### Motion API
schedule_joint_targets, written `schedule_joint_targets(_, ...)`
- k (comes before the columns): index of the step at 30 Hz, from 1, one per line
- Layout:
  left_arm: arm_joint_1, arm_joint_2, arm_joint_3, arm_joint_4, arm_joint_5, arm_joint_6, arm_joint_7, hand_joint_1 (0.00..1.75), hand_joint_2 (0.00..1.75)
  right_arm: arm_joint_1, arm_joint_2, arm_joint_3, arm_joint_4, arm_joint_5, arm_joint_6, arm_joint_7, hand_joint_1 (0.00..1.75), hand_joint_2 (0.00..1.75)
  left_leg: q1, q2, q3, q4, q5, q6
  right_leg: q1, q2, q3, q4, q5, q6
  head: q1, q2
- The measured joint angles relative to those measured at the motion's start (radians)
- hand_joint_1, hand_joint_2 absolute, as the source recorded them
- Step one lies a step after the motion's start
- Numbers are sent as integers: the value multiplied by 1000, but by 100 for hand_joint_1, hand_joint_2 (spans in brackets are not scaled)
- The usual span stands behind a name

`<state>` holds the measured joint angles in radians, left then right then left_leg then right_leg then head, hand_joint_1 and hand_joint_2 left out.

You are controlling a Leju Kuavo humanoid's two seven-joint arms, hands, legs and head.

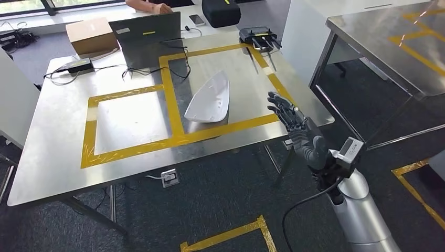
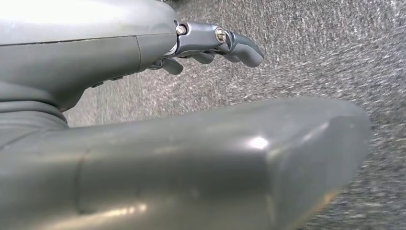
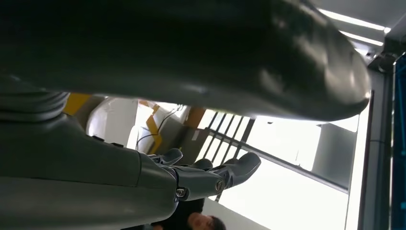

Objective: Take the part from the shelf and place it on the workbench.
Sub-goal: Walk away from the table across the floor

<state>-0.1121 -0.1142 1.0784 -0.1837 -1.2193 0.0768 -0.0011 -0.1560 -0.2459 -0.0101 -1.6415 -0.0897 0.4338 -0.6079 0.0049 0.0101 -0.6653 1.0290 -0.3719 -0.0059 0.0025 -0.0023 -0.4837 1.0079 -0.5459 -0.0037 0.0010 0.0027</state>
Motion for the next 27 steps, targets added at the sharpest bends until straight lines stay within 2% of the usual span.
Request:
schedule_joint_targets(1, 2, 2, -6, 0, -8, -1, 1, 0, 0, 23, 9, -8, -16, 8, -2, -3, 0, 0, 2, -1, -2, 0, 1, -6, -1, -2, -5, -5, 7, -6, 0, 0)
schedule_joint_targets(2, 4, 4, -14, -1, -15, -1, 1, 0, 0, 51, 20, -18, -37, 16, -3, -10, 0, 0, 3, -2, -8, 9, -16, -13, -3, -3, -11, -8, 19, -14, -1, 0)
schedule_joint_targets(3, 5, 6, -20, -1, -18, -1, 0, 0, 0, 87, 31, -30, -62, 25, -2, -21, 0, 0, 4, -4, -17, 34, -52, -19, -5, -7, -19, -12, 30, -21, -2, 0)
schedule_joint_targets(5, 6, 14, -28, -1, -19, -1, -3, 0, 0, 158, 54, -50, -106, 47, 4, -48, 0, 0, 8, -5, -43, 139, -158, -30, -8, -10, -42, -14, 52, -29, -3, 0)
schedule_joint_targets(6, 7, 20, -31, -1, -17, -1, -4, 0, 0, 185, 64, -56, -119, 57, 5, -59, 0, 0, 9, -5, -52, 201, -196, -35, -8, -11, -56, -12, 62, -30, -3, 0)
schedule_joint_targets(7, 8, 28, -32, -2, -13, -1, -4, 0, 0, 201, 74, -58, -124, 67, 5, -66, 0, 0, 10, -5, -53, 248, -211, -38, -8, -10, -71, -9, 72, -30, -3, 0)
schedule_joint_targets(8, 10, 36, -33, -2, -7, 0, 0, 0, 0, 206, 82, -58, -124, 75, 3, -69, 0, 0, 10, -5, -40, 266, -202, -40, -9, -8, -86, -6, 81, -28, -3, 0)
schedule_joint_targets(9, 13, 45, -34, -3, 0, 1, 7, 0, 0, 201, 91, -55, -121, 79, -1, -70, 0, 0, 11, -5, -11, 250, -179, -41, -11, -6, -102, -1, 90, -25, -3, 0)
schedule_joint_targets(10, 16, 54, -34, -3, 6, 2, 17, 0, 0, 187, 98, -50, -113, 81, -6, -68, 0, 0, 12, -5, 34, 201, -156, -42, -12, -2, -115, 4, 99, -21, -3, 0)
schedule_joint_targets(11, 19, 62, -34, -4, 11, 3, 27, 0, 0, 168, 105, -41, -101, 78, -14, -65, 0, 0, 12, -5, 87, 132, -149, -41, -12, 1, -128, 10, 106, -16, -4, 0)
schedule_joint_targets(12, 22, 69, -34, -5, 14, 4, 36, 0, 0, 146, 110, -30, -86, 74, -23, -62, 0, 0, 11, -8, 130, 71, -152, -38, -12, 4, -138, 15, 113, -10, -3, 0)
schedule_joint_targets(13, 24, 75, -34, -6, 18, 6, 42, 0, 0, 125, 116, -18, -69, 67, -35, -61, 0, 0, 9, -10, 156, 27, -162, -33, -11, 5, -144, 19, 119, -3, -3, 0)
schedule_joint_targets(14, 26, 80, -34, -6, 21, 8, 45, 0, 0, 110, 122, -9, -51, 62, -48, -62, 0, 0, 6, -12, 164, 5, -171, -25, -10, 5, -147, 20, 126, 4, -3, 0)
schedule_joint_targets(16, 33, 86, -33, -8, 25, 10, 50, 0, 0, 96, 134, 1, -17, 52, -71, -70, 0, 0, 5, -13, 151, 1, -161, -5, -12, 4, -149, 20, 136, 17, -2, 0)
schedule_joint_targets(17, 37, 87, -33, -8, 25, 10, 53, 0, 0, 95, 138, 2, -1, 49, -78, -74, 0, 0, 6, -12, 144, 1, -153, 6, -14, 3, -154, 28, 125, 23, -2, 0)
schedule_joint_targets(18, 40, 88, -33, -8, 25, 10, 58, 0, 0, 95, 140, 2, 13, 47, -84, -74, 0, 0, 6, -11, 137, -1, -143, 16, -15, 4, -165, 53, 96, 28, -1, 0)
schedule_joint_targets(19, 42, 89, -33, -8, 24, 9, 65, 0, 0, 97, 140, 2, 25, 47, -91, -71, 0, 0, 6, -9, 127, -2, -132, 24, -17, 4, -181, 96, 52, 31, 0, 0)
schedule_joint_targets(21, 44, 90, -33, -8, 22, 5, 83, 0, 0, 106, 140, 2, 44, 47, -106, -55, 0, 0, 3, -8, 102, -1, -110, 31, -16, 4, -215, 218, -39, 35, 1, 0)
schedule_joint_targets(22, 45, 89, -33, -8, 20, 3, 90, 0, 0, 114, 140, 1, 55, 46, -115, -43, 0, 0, 1, -8, 87, 0, -100, 32, -16, 4, -222, 266, -58, 34, 1, 0)
schedule_joint_targets(23, 46, 87, -33, -8, 20, 1, 94, 0, 0, 125, 140, -2, 67, 46, -122, -32, 0, 0, -2, -8, 72, 2, -89, 33, -14, 4, -214, 288, -56, 32, 1, 0)
schedule_joint_targets(24, 46, 85, -33, -7, 20, 0, 93, 0, 0, 136, 140, -6, 81, 47, -130, -20, 0, 0, -4, -8, 59, 3, -80, 34, -11, 4, -188, 274, -35, 27, 1, 0)
schedule_joint_targets(25, 47, 81, -33, -7, 22, -1, 86, 0, 0, 148, 141, -13, 97, 50, -137, -7, 0, 0, -7, -8, 48, 5, -71, 34, -7, 4, -145, 227, -8, 18, 1, 0)
schedule_joint_targets(27, 45, 69, -33, -6, 23, -1, 59, 0, 0, 170, 143, -30, 134, 66, -153, 16, 0, 0, -11, -8, 33, 6, -55, 32, 4, 0, -45, 87, 12, -4, 1, 0)
